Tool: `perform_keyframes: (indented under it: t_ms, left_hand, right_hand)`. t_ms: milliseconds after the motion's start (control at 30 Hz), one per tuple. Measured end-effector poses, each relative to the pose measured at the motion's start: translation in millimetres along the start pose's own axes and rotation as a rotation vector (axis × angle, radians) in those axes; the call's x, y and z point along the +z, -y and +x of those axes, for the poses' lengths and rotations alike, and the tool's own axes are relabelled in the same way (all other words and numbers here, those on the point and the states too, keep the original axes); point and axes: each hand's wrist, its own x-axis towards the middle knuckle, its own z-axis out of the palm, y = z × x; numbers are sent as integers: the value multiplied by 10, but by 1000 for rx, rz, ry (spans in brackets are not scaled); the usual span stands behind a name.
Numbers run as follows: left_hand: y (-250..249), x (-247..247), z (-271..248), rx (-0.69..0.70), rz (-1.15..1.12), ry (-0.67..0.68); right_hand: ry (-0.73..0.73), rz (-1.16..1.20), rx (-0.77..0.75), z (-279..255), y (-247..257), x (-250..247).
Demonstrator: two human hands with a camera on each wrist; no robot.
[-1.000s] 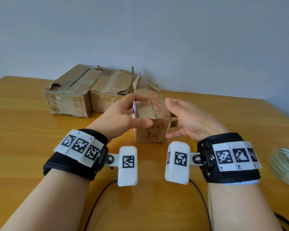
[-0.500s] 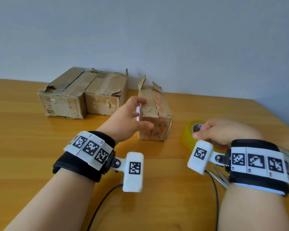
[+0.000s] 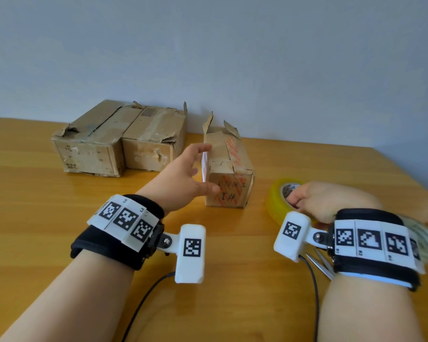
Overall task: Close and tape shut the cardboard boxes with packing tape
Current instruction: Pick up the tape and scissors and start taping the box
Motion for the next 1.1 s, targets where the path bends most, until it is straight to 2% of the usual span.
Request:
perform_keyframes:
  t_ms: [100,267,367,433,600,700,967,1100]
  left_hand:
    - [-40,-54,-14,71,-30,-30]
    - [-226,-150,-65,244,-190,-129]
    - [-333,-188,-101,315,-220,-125]
    - [-387,-202,-135,329,-240,-108]
    - [-514,-213,-215,369,-236,-73]
    - [-553,-238,-239,401,-204,-78]
    - [-627,-286,-291,569,-168,-115]
    - [-663,-271,-302,567,-195,-214]
  right_hand:
    - [-78,-5,-1,-14,14,-49]
    - [-408,201,-63,-218,28,-276]
    - [-612,348,-174,-429,121,-368]
    - [-690,406,-278,-574,215,-373]
    - [-651,343,-546,-825,545,-294]
    - [-638,253,-602,-857,676,-258]
    - [-738,154,-684,-890,745,-243]
    - [-734,148,-712,-849,739,-238]
